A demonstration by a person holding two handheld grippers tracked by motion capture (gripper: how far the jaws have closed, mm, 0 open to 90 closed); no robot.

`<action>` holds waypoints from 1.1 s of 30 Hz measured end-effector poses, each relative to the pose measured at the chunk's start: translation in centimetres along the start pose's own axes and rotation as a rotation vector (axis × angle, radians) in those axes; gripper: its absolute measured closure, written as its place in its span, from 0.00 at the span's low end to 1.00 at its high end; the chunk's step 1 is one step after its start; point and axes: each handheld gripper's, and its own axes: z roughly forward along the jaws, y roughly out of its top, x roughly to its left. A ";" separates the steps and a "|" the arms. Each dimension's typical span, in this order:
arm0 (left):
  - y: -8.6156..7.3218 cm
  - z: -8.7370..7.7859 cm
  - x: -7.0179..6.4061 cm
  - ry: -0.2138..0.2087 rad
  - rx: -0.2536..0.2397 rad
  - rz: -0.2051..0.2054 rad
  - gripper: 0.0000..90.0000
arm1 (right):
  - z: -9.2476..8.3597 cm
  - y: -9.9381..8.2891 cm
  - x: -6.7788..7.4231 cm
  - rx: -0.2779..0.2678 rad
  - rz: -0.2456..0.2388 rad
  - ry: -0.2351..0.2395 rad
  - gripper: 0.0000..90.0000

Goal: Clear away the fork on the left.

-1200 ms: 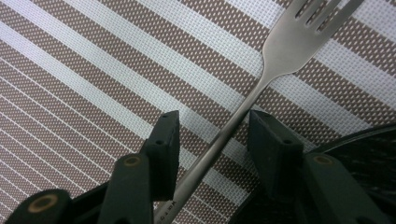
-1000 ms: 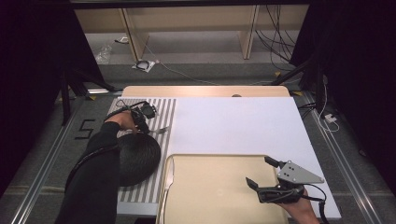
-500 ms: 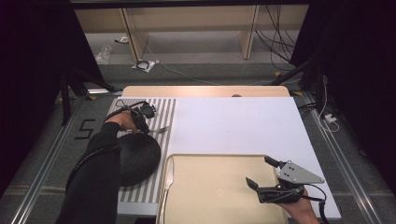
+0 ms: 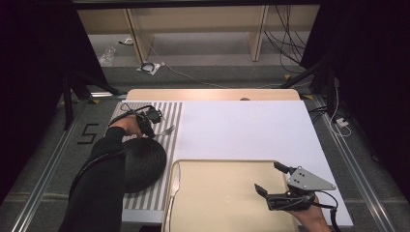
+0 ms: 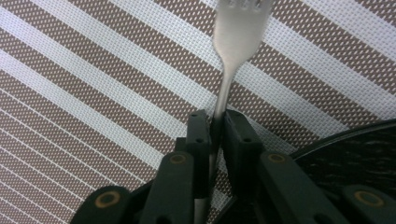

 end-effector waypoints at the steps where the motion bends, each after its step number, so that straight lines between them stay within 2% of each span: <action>1: 0.0 0.0 0.0 -0.001 0.001 -0.005 0.90 | 0.0 0.0 0.0 0.000 0.000 0.000 0.09; 3: 0.1 0.0 0.0 -0.005 0.008 -0.007 0.93 | 0.0 0.0 0.0 0.002 0.000 0.000 0.09; 7: 0.3 0.0 -0.1 0.016 0.017 -0.011 0.94 | 0.0 0.0 0.0 0.002 -0.001 -0.001 0.09; 11: 0.3 -0.5 0.1 0.053 -0.009 -0.020 0.94 | -0.1 0.0 0.0 0.004 -0.002 -0.003 0.09; 15: 0.2 -1.5 0.4 0.121 -0.021 -0.017 0.94 | -0.1 0.0 0.0 0.004 -0.001 -0.003 0.09; 18: 0.1 -2.2 0.7 0.174 -0.055 -0.029 0.94 | 0.0 0.0 0.0 0.000 -0.001 -0.002 0.09; 22: -0.2 -2.9 0.9 0.237 -0.075 -0.017 0.94 | 0.0 0.0 0.0 0.000 -0.001 -0.003 0.09; 24: -0.4 -3.4 0.9 0.238 -0.092 -0.027 0.94 | 0.0 0.0 0.0 0.001 -0.001 -0.004 0.09; 26: -0.4 -3.8 0.8 0.241 -0.077 -0.020 0.94 | 0.0 0.0 0.0 0.006 -0.004 -0.005 0.09; 28: -0.4 -4.3 0.5 0.244 -0.072 -0.031 0.94 | 0.0 0.0 0.0 0.007 -0.004 -0.004 0.09; 33: -0.3 -5.7 -0.3 0.212 -0.068 -0.068 0.94 | 0.0 0.0 0.0 0.002 -0.002 -0.006 0.09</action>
